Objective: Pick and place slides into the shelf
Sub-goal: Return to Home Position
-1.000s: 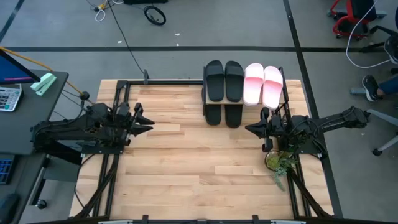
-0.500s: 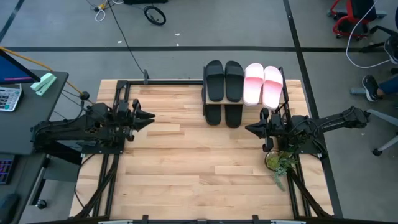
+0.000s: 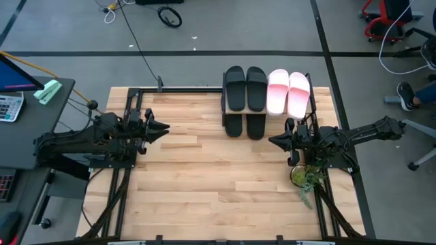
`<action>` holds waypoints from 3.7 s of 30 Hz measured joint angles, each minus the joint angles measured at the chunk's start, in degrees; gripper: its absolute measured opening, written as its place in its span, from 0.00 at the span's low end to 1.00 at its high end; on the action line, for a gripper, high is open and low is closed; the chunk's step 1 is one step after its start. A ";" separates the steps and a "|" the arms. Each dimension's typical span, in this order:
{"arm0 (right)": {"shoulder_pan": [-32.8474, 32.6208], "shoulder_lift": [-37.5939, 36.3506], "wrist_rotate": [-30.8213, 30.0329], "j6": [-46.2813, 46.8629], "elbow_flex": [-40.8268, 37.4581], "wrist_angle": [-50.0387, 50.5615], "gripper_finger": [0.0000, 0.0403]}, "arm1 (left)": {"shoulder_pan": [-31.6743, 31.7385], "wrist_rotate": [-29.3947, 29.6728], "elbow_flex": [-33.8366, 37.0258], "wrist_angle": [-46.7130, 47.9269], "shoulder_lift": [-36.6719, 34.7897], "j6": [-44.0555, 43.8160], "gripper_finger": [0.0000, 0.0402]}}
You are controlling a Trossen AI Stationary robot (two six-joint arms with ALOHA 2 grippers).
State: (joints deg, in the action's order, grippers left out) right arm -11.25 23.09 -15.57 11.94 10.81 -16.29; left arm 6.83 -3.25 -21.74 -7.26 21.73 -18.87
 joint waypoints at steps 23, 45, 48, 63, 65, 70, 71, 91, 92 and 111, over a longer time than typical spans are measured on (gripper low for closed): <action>-0.02 0.04 0.00 -0.07 0.00 0.02 0.03 | -2.01 0.00 14.71 -10.14 -9.00 7.82 0.27; -0.02 0.04 0.00 -0.07 0.00 0.00 0.03 | -2.27 -0.07 17.77 2.62 -19.16 12.02 0.27; -0.02 0.04 0.02 -0.07 0.00 0.02 0.03 | -2.27 -0.06 17.77 2.84 -20.34 12.11 0.27; -0.02 0.04 0.02 -0.07 0.00 0.00 0.03 | -2.25 -0.04 17.77 6.74 -21.46 12.05 0.27; -0.02 0.04 0.02 -0.07 0.00 0.02 0.03 | -2.25 -0.04 17.77 6.70 -21.39 12.02 0.27; -0.02 0.04 0.02 -0.07 0.00 0.00 0.03 | -2.25 -0.04 17.77 6.68 -21.39 12.03 0.27; -0.02 0.04 0.02 -0.07 0.00 0.00 0.03 | -2.25 -0.04 17.77 6.68 -21.39 12.02 0.27; -0.15 -1.98 0.02 -0.80 0.02 0.74 0.03 | -2.25 -0.04 17.77 6.66 -21.39 12.02 0.27; -0.17 -2.60 0.01 -1.38 0.02 1.64 0.03 | -2.25 -0.04 17.77 6.66 -21.39 12.02 0.27; -0.17 -16.27 1.07 -9.55 -9.88 -2.74 0.03 | -2.25 -0.02 17.75 6.64 -21.39 12.02 0.27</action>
State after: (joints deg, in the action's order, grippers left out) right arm -11.42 6.82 -14.50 2.39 0.93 -19.04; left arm 4.58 -3.27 -3.99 -0.62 0.34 -6.85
